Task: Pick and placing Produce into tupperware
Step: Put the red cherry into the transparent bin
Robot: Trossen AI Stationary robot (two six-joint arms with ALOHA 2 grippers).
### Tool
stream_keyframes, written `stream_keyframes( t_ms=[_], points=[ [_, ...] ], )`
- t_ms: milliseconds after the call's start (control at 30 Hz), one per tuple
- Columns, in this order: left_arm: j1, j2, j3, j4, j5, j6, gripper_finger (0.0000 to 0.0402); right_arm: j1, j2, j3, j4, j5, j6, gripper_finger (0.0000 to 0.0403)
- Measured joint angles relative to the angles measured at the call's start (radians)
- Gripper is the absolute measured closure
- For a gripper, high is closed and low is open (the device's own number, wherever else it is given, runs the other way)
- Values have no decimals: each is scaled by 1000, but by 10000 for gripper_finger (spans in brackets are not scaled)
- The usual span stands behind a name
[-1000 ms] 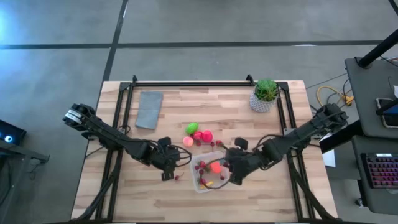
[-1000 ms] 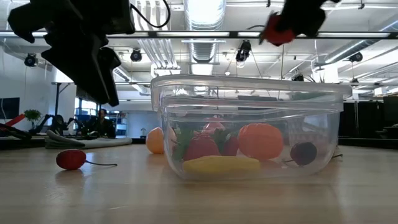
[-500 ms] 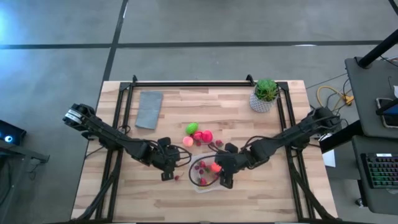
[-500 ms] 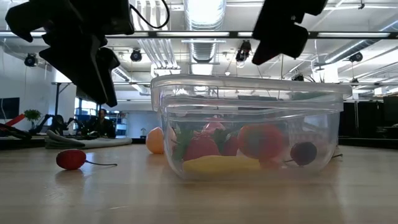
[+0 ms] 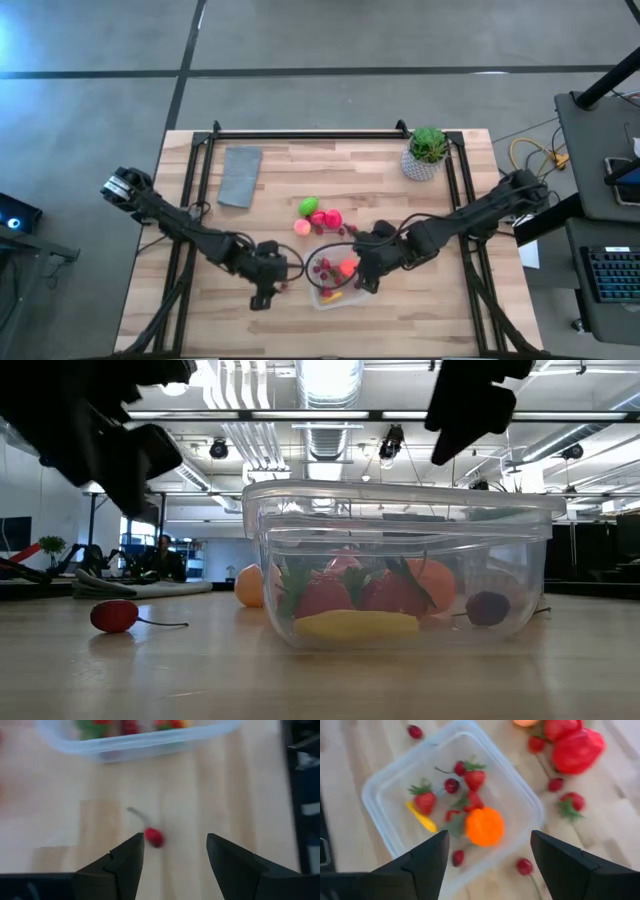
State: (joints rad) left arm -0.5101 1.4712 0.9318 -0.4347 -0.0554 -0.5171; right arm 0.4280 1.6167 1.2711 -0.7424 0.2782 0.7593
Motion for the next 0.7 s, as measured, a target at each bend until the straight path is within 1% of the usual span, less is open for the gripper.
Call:
stream_keyframes(
  t_ms=[100,200,267,467,600,700],
  points=[
    [-41,0,0,9,-1,8,201,2,-14,-2,-42,12,0,133],
    [-59,13,-2,9,-32,9,201,2,-24,-16,-70,24,-6,133],
    [-63,31,-3,11,-55,7,201,2,-24,-20,-89,42,-7,132],
    [-62,122,2,104,-77,1,201,2,-24,-43,-97,48,-9,134],
    [-62,156,4,87,-101,-7,201,4,-24,-45,-119,48,-8,135],
    [-62,156,4,69,-155,-41,201,6,-24,-45,-123,48,-9,132]
  ],
)
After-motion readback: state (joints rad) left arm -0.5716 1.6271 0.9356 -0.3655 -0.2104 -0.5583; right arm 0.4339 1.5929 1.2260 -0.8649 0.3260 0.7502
